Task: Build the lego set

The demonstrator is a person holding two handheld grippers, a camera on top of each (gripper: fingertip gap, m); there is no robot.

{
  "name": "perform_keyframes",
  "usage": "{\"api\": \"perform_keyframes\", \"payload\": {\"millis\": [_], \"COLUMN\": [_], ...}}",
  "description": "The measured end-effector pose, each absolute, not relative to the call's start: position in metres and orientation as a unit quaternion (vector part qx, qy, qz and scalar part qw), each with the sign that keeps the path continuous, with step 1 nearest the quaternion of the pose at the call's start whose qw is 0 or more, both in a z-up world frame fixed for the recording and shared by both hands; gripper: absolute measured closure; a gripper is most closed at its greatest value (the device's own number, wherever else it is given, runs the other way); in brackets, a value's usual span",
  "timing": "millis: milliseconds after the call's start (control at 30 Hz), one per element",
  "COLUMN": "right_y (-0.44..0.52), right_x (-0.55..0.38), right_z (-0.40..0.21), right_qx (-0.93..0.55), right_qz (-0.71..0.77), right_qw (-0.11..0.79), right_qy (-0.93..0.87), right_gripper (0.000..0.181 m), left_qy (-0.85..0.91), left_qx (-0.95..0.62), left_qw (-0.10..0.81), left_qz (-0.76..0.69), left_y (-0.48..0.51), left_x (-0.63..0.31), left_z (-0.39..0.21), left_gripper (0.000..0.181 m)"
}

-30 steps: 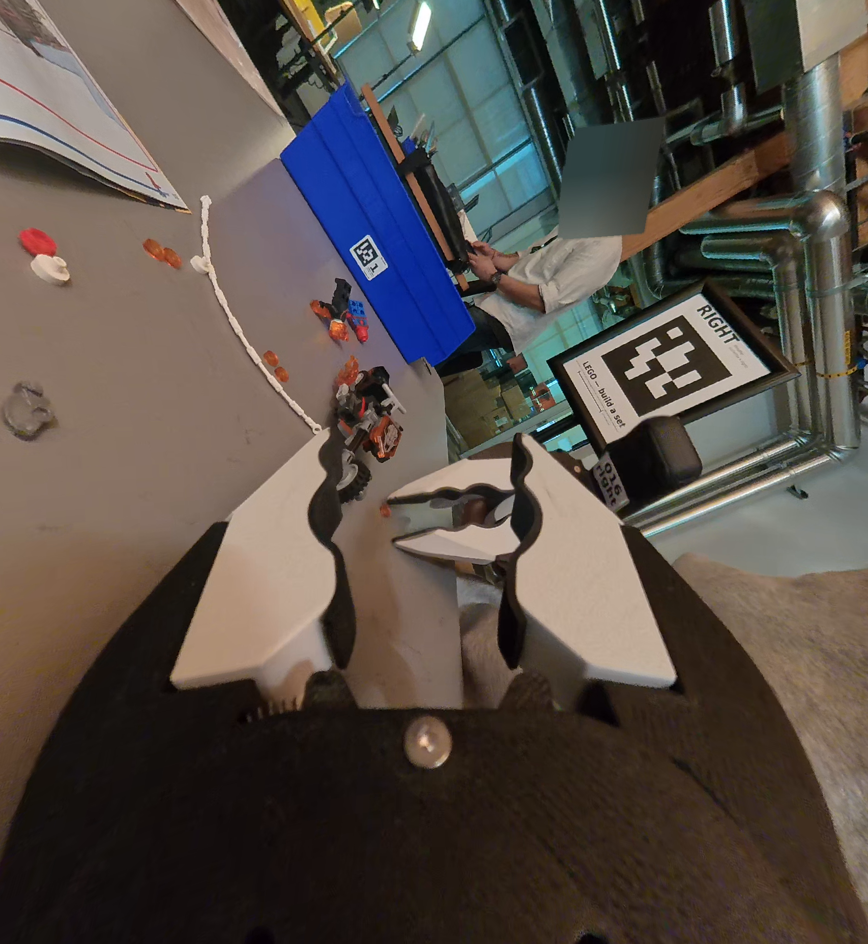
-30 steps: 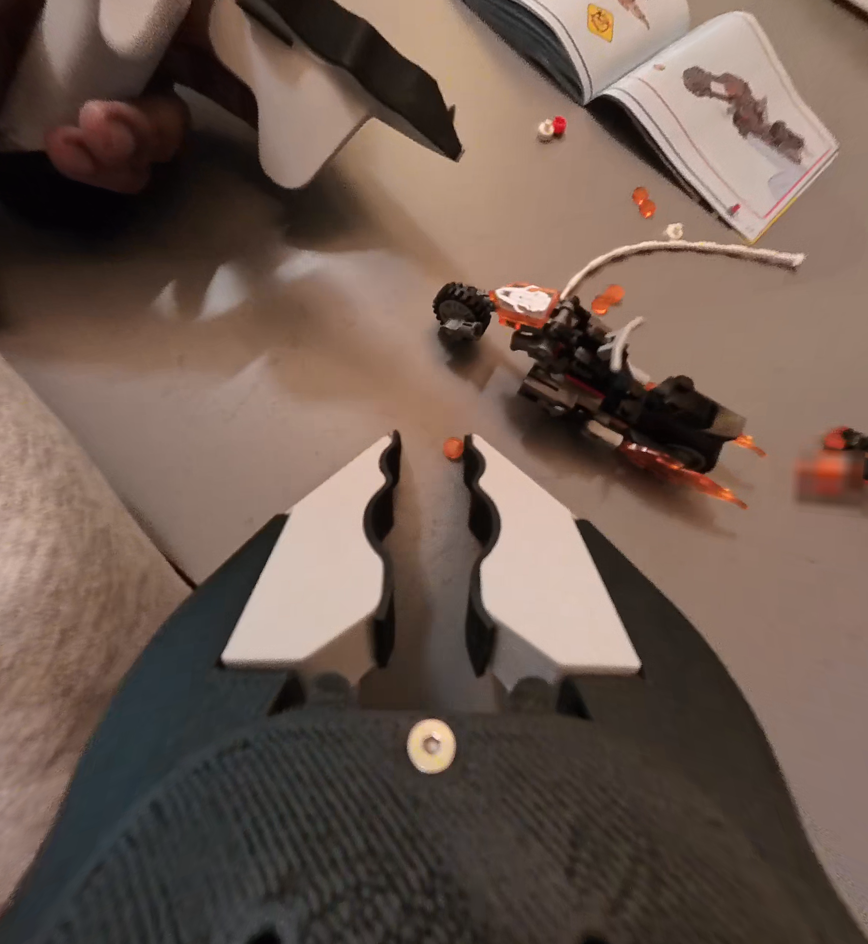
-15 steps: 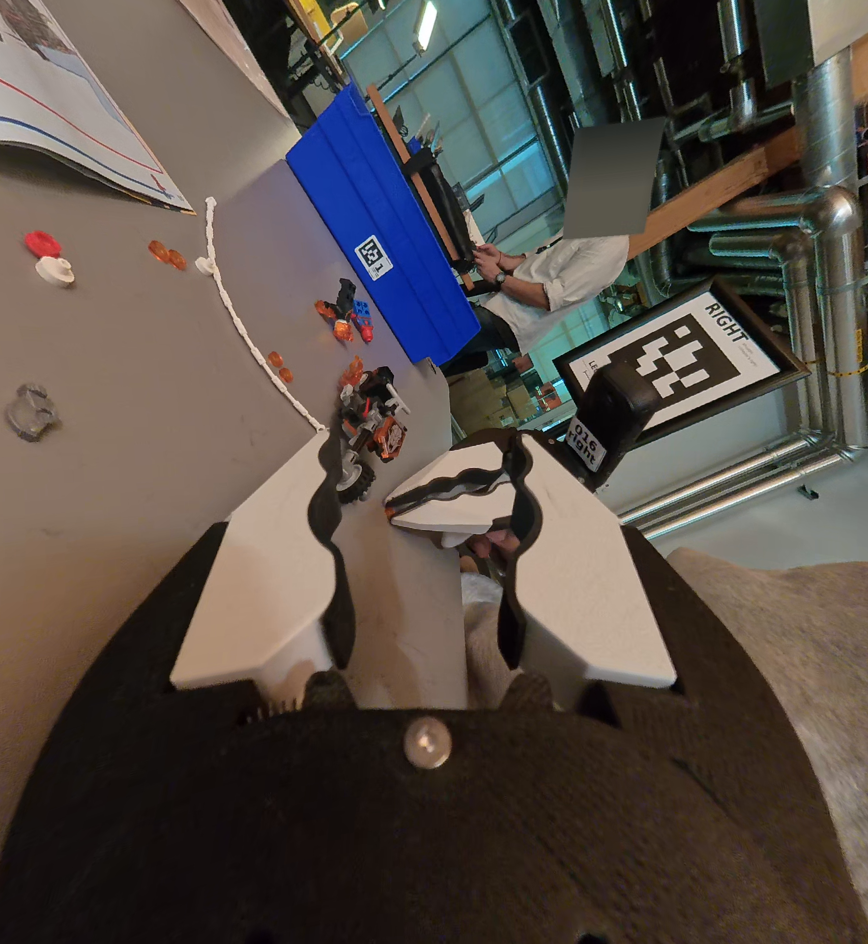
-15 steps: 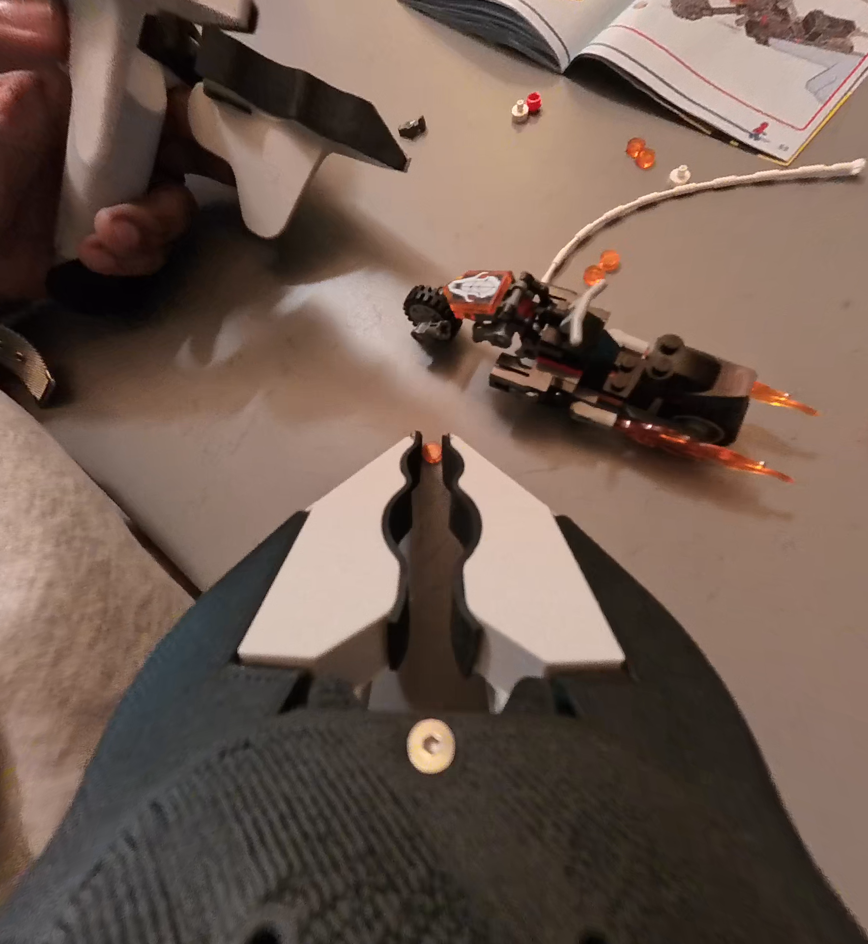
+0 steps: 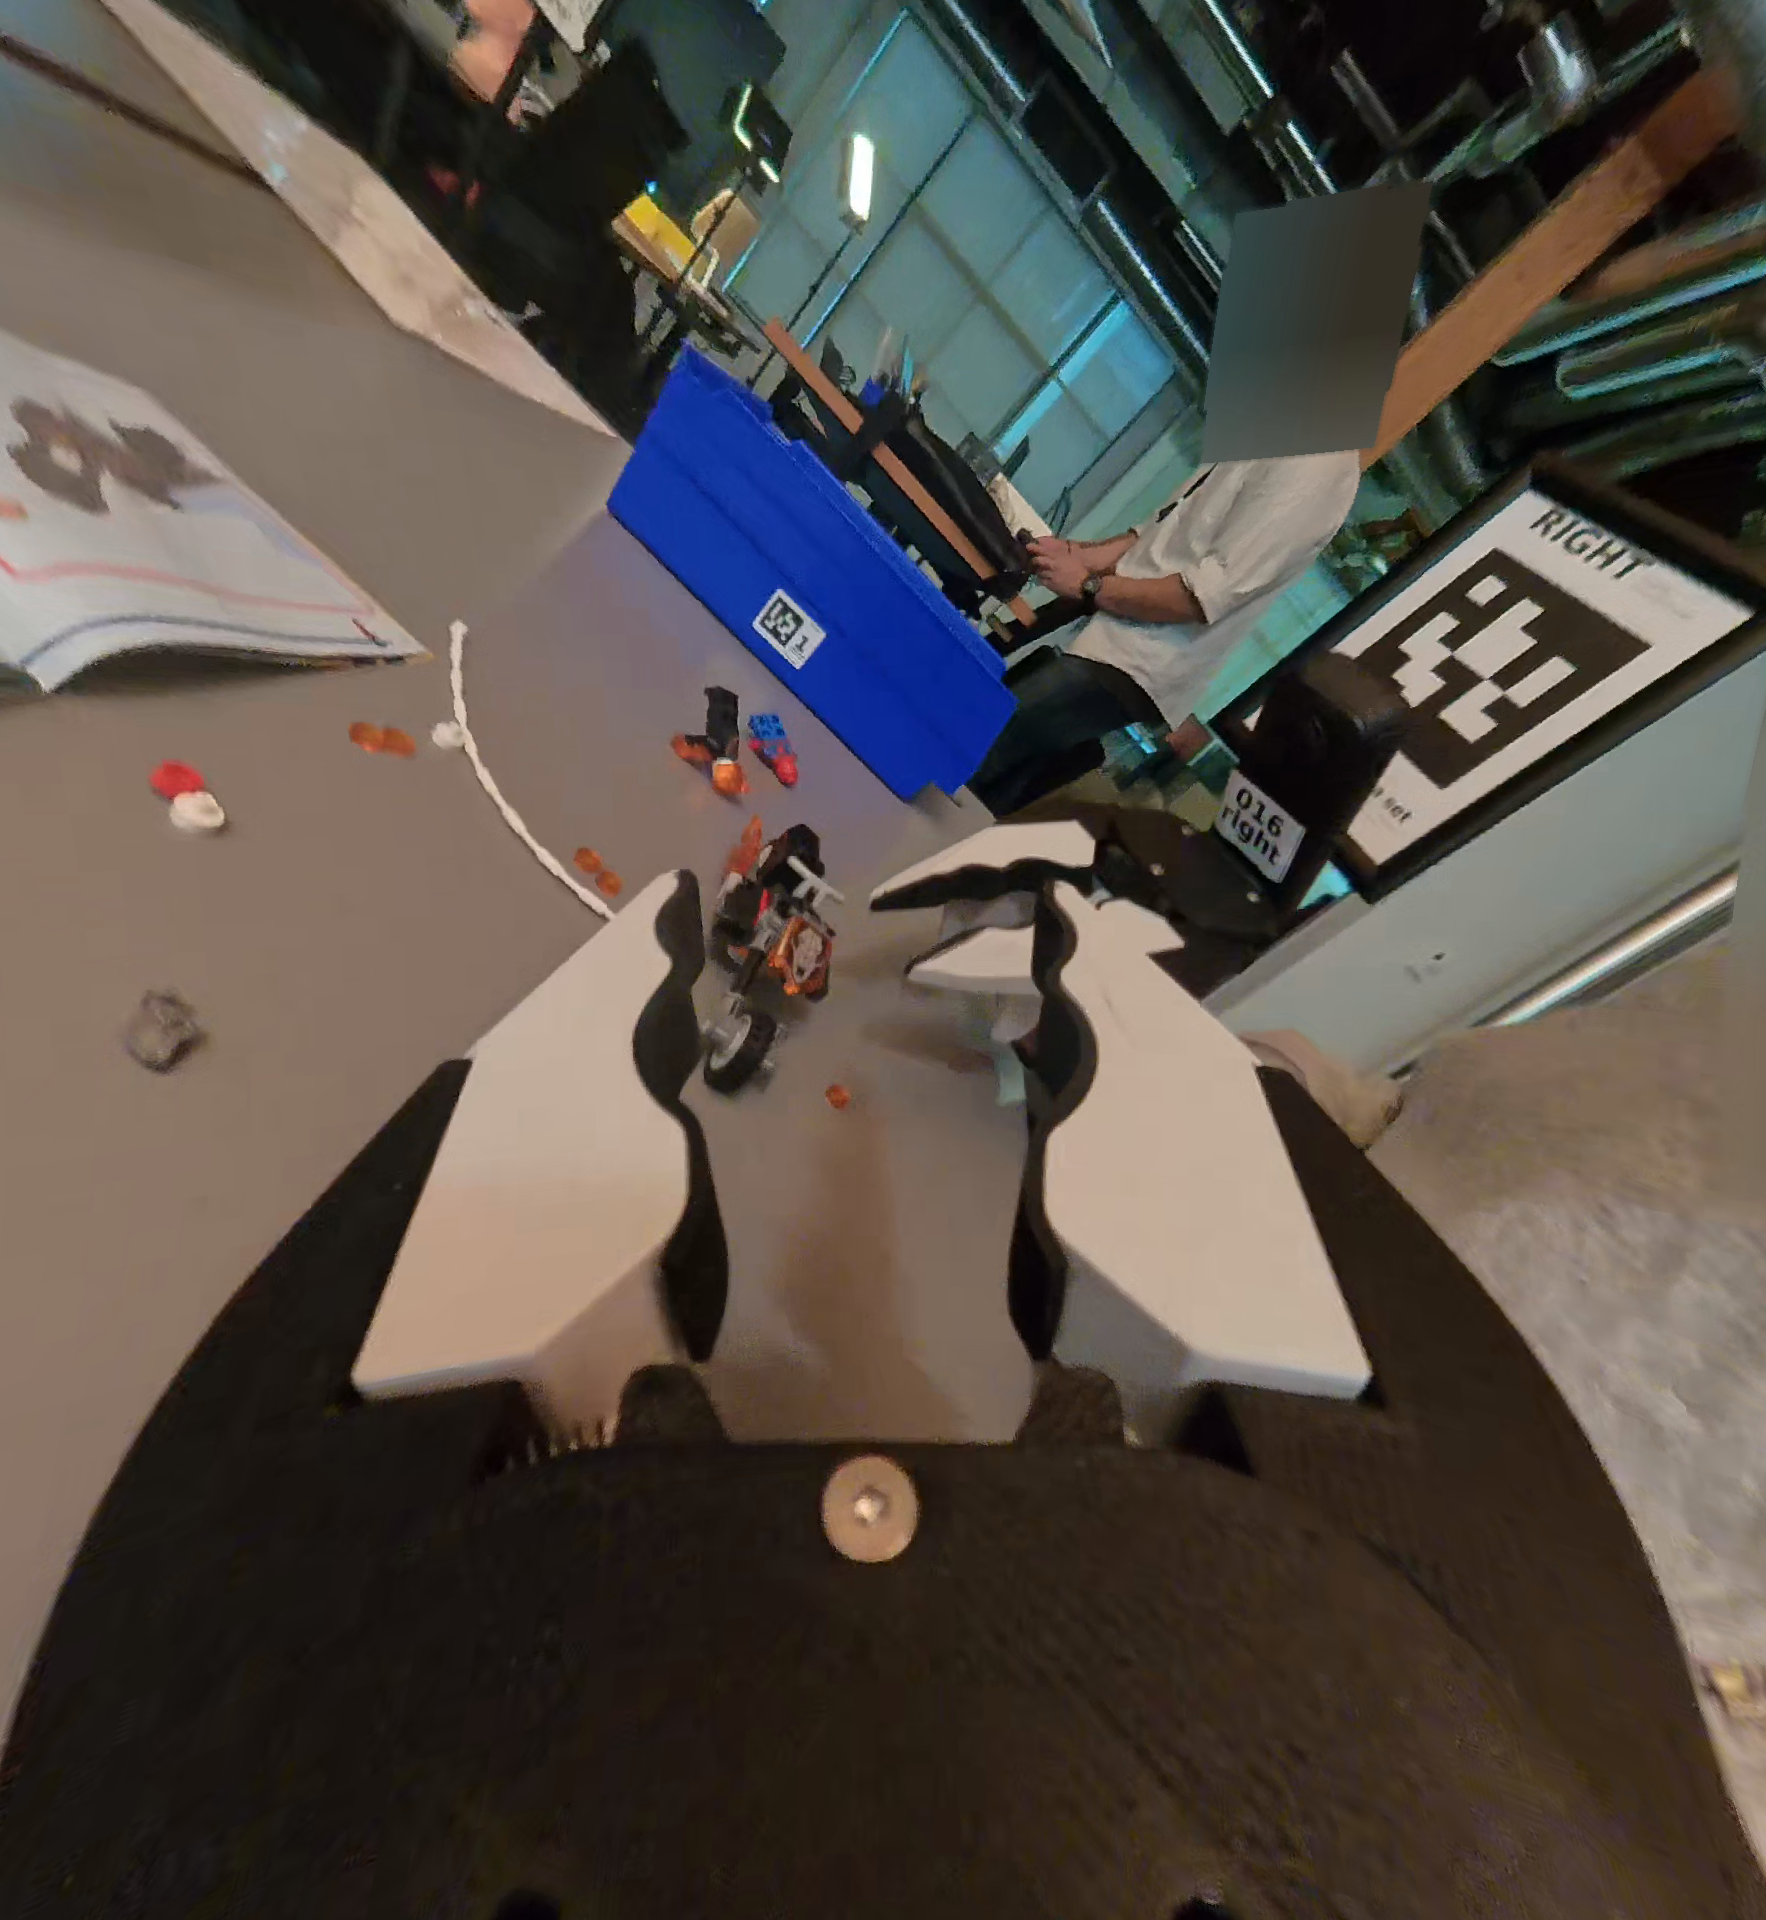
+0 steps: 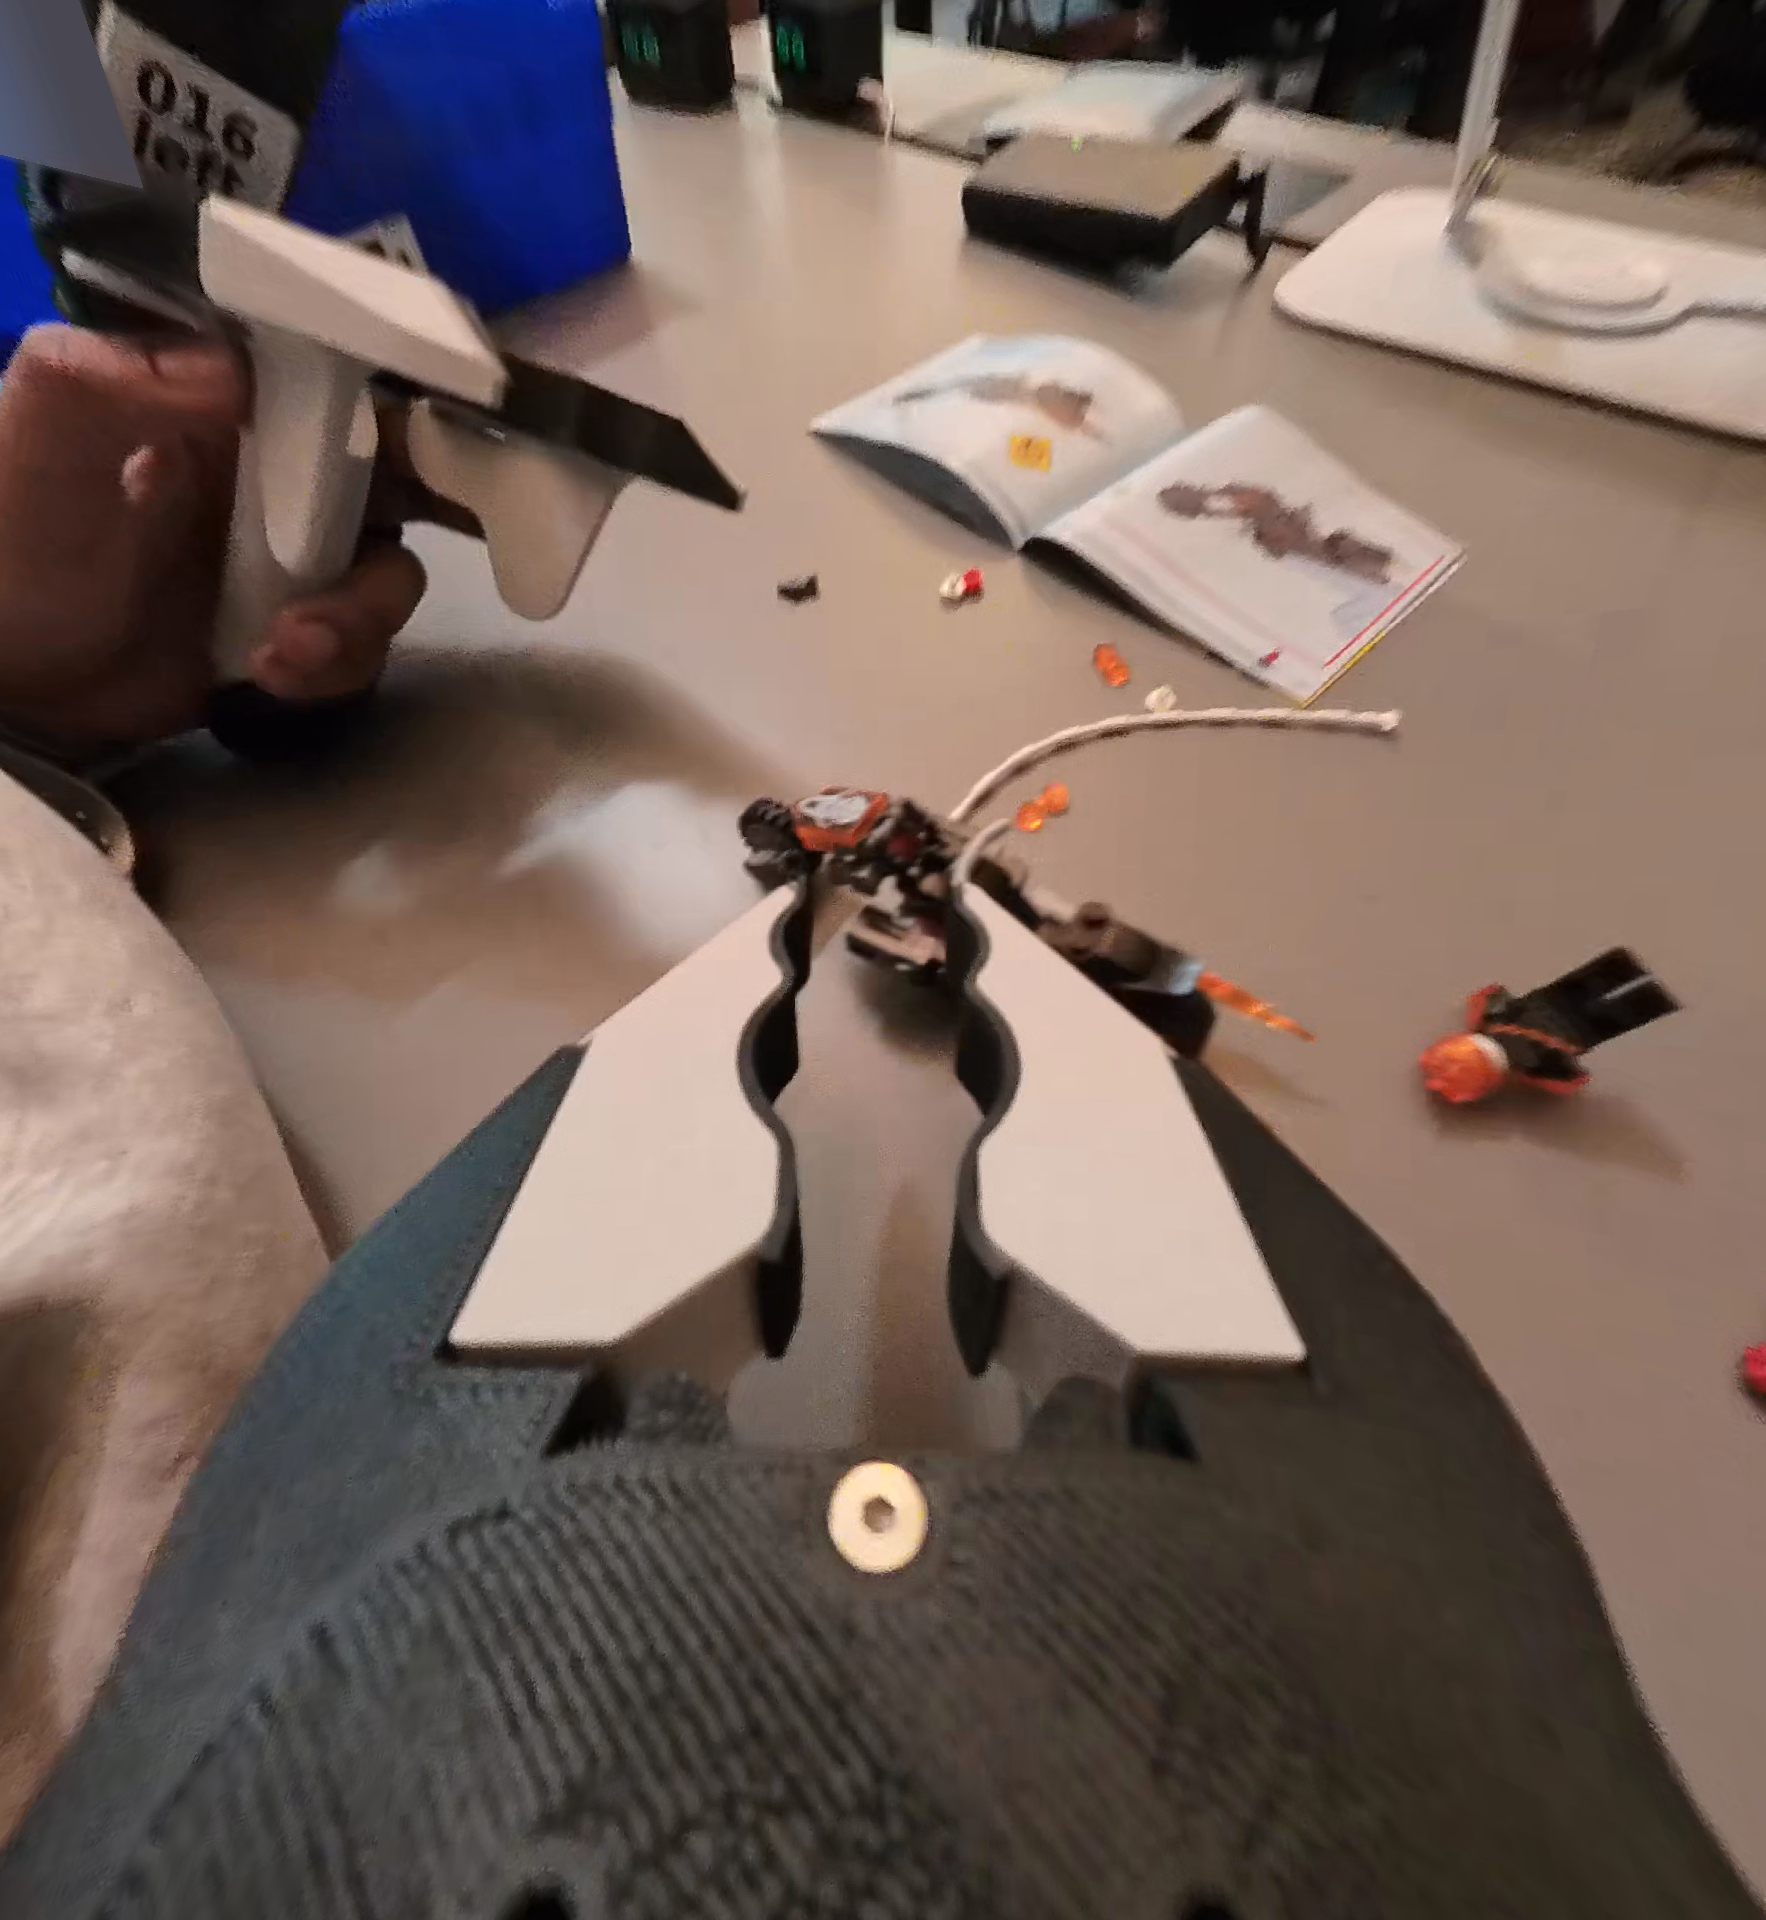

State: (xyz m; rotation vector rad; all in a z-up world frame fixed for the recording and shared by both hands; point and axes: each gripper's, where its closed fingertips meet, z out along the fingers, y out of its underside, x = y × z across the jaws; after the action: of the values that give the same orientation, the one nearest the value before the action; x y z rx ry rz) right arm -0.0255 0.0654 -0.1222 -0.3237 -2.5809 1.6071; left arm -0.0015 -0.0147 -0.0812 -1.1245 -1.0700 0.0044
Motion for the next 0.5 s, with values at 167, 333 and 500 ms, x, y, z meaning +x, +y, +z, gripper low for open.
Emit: {"api": "perform_keyframes", "payload": {"millis": [167,333,500], "right_y": [0.085,0.108,0.137], "right_x": [-0.055,-0.08,-0.106], "right_z": [-0.107,-0.111,-0.109], "right_qx": [-0.078,-0.114,-0.132], "right_qz": [0.578,0.573,0.568], "right_qw": [0.058,0.046,0.12], "right_qy": [-0.81,-0.81,-0.804], "right_gripper": [0.158,0.143,0.138], "left_qy": [-0.487,-0.534,-0.57], "left_qx": [-0.546,-0.557,-0.578], "left_qw": [0.678,0.619,0.538], "left_qz": [0.064,0.147,0.227], "left_y": [-0.016,-0.035,-0.048], "left_x": [-0.008,-0.015,-0.015], "left_z": [-0.088,-0.097,-0.1], "left_gripper": [0.119,0.115,0.104]}}
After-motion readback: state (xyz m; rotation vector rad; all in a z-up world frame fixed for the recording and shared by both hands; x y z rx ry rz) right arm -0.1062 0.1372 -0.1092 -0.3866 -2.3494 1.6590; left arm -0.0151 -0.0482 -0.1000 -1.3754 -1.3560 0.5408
